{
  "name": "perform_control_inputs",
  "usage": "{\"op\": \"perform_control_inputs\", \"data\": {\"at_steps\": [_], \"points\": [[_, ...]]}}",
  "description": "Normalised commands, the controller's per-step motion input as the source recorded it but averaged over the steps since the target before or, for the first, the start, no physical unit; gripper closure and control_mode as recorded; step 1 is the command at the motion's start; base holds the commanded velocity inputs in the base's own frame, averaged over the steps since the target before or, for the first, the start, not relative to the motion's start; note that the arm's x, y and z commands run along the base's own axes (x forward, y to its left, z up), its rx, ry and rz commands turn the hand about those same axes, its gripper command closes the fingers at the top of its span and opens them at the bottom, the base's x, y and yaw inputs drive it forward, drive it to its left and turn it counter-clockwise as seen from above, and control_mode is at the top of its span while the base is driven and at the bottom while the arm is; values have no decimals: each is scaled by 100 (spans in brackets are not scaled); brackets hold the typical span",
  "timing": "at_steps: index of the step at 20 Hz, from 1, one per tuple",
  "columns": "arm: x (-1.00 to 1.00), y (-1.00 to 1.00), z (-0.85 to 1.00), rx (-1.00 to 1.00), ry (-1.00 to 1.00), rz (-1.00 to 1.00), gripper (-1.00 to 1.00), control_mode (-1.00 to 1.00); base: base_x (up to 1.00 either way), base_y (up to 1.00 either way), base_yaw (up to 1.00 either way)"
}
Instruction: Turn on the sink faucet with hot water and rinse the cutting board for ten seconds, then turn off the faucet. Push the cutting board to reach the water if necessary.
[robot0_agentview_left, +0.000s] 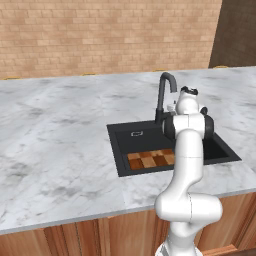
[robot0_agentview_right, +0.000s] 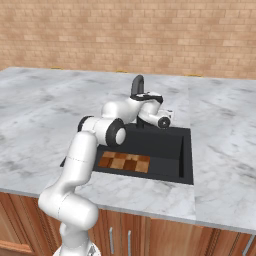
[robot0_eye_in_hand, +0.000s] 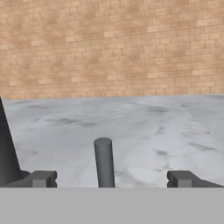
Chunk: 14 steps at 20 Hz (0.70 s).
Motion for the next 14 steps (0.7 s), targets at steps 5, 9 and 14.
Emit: {"op": "perform_control_inputs", "data": {"at_steps": [5,9,14], "points": [[2,6,0,0,0,0,-100,-100,0,0,0],[8,4,-2,0,0,0,-100,-100,0,0,0],[10,0,0,0,0,0,-100,-100,0,0,0]]}}
